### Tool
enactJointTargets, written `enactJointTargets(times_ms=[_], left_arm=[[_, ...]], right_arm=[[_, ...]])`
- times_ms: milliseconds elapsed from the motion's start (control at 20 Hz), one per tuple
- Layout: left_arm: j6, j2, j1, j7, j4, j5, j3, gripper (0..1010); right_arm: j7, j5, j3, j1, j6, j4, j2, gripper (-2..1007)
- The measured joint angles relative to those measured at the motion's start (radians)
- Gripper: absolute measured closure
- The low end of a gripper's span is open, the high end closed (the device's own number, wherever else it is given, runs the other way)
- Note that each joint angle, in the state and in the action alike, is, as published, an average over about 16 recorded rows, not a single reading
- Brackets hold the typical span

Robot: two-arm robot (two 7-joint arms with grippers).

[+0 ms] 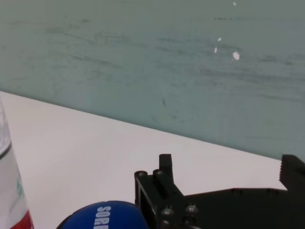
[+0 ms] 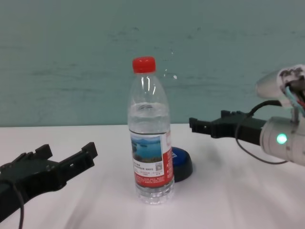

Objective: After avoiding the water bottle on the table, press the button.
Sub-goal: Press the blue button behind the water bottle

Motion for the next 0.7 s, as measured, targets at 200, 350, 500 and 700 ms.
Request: enactJointTargets(times_ms=[200, 350, 500, 700], left_arm=[[0.0, 0.0, 0.0, 0.0, 0.0, 0.0, 0.0, 0], [0.0, 0.0, 0.0, 0.0, 0.0, 0.0, 0.0, 0], [0.0, 0.0, 0.0, 0.0, 0.0, 0.0, 0.0, 0], [0.0, 0.0, 0.0, 0.0, 0.0, 0.0, 0.0, 0]], right_arm=[[0.009, 0.0, -0.012, 0.028, -0.009, 0.047, -0.01, 1], [0.014, 0.0, -0.019, 0.047, -0.016, 0.082, -0.018, 1], [0.02, -0.001, -0.025, 0.065, -0.02, 0.114, -0.026, 1], [0.028, -0.001, -0.031, 0.085, -0.024, 0.153, -0.035, 1]])
